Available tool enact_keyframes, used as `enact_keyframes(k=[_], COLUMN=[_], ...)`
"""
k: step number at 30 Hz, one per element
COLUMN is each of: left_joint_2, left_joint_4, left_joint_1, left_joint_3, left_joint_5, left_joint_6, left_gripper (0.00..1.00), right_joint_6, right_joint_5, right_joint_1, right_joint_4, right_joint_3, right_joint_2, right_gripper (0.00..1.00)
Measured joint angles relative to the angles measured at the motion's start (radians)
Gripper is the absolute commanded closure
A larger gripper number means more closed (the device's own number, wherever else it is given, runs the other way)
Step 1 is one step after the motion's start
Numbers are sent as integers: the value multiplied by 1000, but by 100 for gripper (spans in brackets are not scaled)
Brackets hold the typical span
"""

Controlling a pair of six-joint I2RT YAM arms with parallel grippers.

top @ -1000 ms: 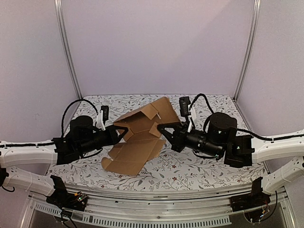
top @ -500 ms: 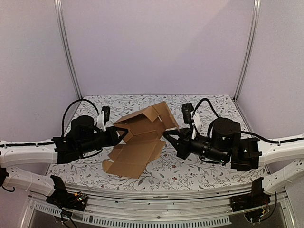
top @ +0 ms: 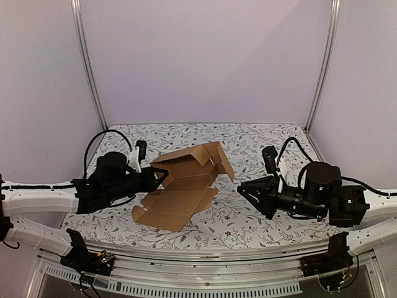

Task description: Fold the paper box

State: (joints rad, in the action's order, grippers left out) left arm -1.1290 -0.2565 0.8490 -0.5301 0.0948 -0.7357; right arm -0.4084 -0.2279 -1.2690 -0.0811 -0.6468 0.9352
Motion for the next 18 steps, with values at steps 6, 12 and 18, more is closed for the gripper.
enact_keyframes(k=[6, 12, 18], left_joint_2=[0, 0, 0], left_joint_4=[8, 33, 68], left_joint_1=[0, -2, -6], left_joint_3=[-6, -11, -21], left_joint_5=[14, 6, -43], left_joint_6=[44, 98, 164], left_gripper=[100, 100, 100], right_joint_6=[18, 78, 145], right_joint_5=[-71, -84, -20], right_joint_1=[0, 0, 0], right_joint_4=[198, 327, 357], right_joint_3=[-2, -85, -187], right_joint_2=[-146, -170, -117], right_gripper=[74, 66, 51])
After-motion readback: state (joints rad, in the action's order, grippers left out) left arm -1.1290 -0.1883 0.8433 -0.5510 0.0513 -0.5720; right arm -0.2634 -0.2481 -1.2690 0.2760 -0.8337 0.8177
